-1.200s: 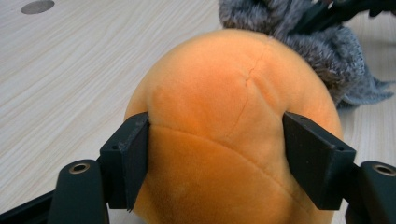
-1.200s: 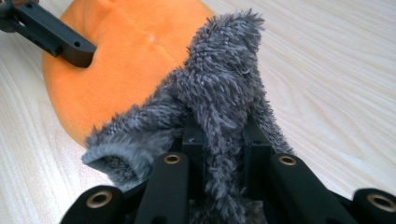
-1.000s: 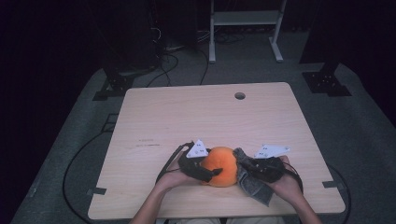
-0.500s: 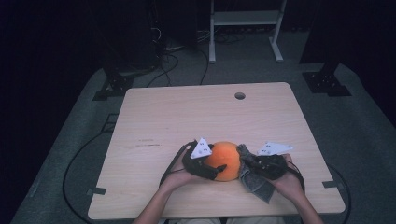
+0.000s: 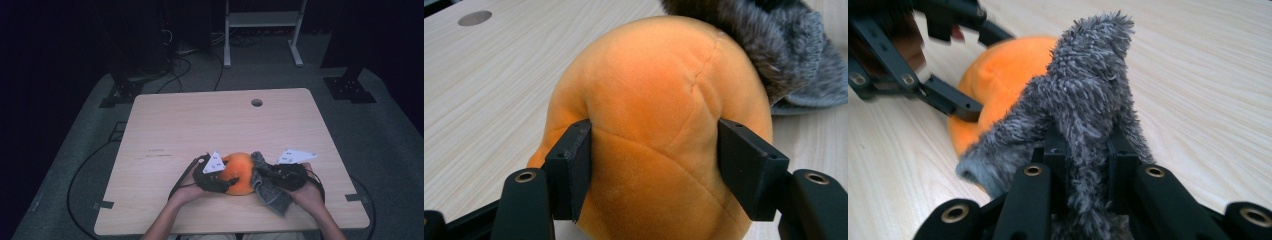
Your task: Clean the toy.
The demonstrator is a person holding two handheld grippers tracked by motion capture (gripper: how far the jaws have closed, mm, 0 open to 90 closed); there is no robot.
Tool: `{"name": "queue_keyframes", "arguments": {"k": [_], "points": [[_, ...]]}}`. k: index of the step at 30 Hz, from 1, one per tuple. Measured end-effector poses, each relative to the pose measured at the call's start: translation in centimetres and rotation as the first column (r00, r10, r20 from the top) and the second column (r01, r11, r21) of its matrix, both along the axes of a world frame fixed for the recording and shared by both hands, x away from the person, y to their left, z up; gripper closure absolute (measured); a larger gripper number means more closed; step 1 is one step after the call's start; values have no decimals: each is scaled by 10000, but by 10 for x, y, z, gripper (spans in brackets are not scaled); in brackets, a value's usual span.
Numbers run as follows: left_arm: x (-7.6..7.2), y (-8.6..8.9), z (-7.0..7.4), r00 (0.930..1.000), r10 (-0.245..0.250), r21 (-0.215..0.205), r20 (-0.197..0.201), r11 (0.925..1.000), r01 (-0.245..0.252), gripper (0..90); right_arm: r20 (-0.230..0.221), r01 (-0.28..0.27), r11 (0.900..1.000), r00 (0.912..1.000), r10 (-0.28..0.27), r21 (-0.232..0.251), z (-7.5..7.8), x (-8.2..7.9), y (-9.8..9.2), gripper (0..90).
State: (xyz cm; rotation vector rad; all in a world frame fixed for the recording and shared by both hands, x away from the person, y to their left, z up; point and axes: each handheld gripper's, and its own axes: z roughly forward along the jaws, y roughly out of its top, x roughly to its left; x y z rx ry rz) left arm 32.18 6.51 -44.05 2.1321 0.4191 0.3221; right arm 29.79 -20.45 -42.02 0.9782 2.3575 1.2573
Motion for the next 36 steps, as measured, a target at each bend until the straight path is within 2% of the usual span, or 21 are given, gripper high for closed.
{"name": "queue_keyframes", "arguments": {"k": [2,3,4,5,6,7,9,13,15,17,18,21,23,24,26,27,29,31,34,35,36], "points": [[3,3,6,9996,-72,-543,-272,9985,58,259,9,-34,9997,10000,34,-262,-6,1,4,758],[5,4,10,9993,97,-939,-360,9955,-131,191,46,-31,9996,10000,33,-282,-6,0,3,759],[6,4,11,9985,400,-1140,-376,9925,-440,157,52,-26,9996,10000,27,-288,-6,-1,3,758],[7,3,11,9978,588,-1032,-298,9928,-615,137,90,-79,9997,9999,81,-252,-7,-3,3,758],[7,1,8,9979,578,-709,-299,9957,-598,170,134,-92,9997,9999,95,-221,-7,-3,3,758],[6,0,5,9986,482,-538,-228,9973,-494,243,87,-37,9998,10000,39,-194,-8,-3,3,758],[4,-2,1,9991,427,-347,-22,9985,-428,315,-155,90,9999,9998,-92,-145,-11,1,-2,756],[1,-1,-1,9994,358,-183,27,9992,-358,346,-584,849,9926,9942,-901,-869,-20,9,-15,759],[0,-1,-1,9995,292,-174,108,9994,-291,353,-523,719,9968,9959,-736,-335,-13,7,-19,758],[-1,-2,-1,9997,204,-78,137,9998,-203,361,-200,200,9991,9996,-192,369,0,1,-14,757],[-1,-2,-1,9998,172,-71,130,9998,-171,363,-100,-31,9988,9999,36,491,3,-1,-10,757],[-2,-1,-2,9999,48,-81,140,10000,-47,371,-88,-196,9997,9998,198,161,0,0,0,754],[-3,-1,-2,9999,47,-91,145,9999,-46,373,-351,-158,9992,9992,170,359,-7,3,-4,754],[-2,-1,-1,9999,59,-97,133,9999,-58,373,-530,21,9995,9986,-5,314,-9,6,-7,753],[-3,-1,-1,9999,19,-87,135,10000,-18,372,-769,653,9968,9947,-687,-453,-20,11,-16,756],[-3,-1,-1,9999,-35,-39,161,10000,36,372,-849,750,9959,9932,-790,-499,-22,11,-18,757],[-3,-1,0,9998,-56,8,207,10000,56,372,-688,656,9977,9954,-667,-180,-16,8,-20,757],[-3,-2,0,9998,-71,34,209,10000,71,373,-219,174,9995,9996,-168,268,-4,2,-12,755],[-4,-2,-1,9997,-86,-37,218,10000,87,373,-154,5,10000,9999,-4,39,-6,3,-5,752],[-5,-2,0,9997,-112,-60,237,9999,113,372,-326,87,9999,9994,-85,71,-10,5,-8,752],[-5,-3,0,9996,-119,-15,268,9999,120,372,-482,411,9987,9979,-425,-300,-13,8,-12,753]]}}
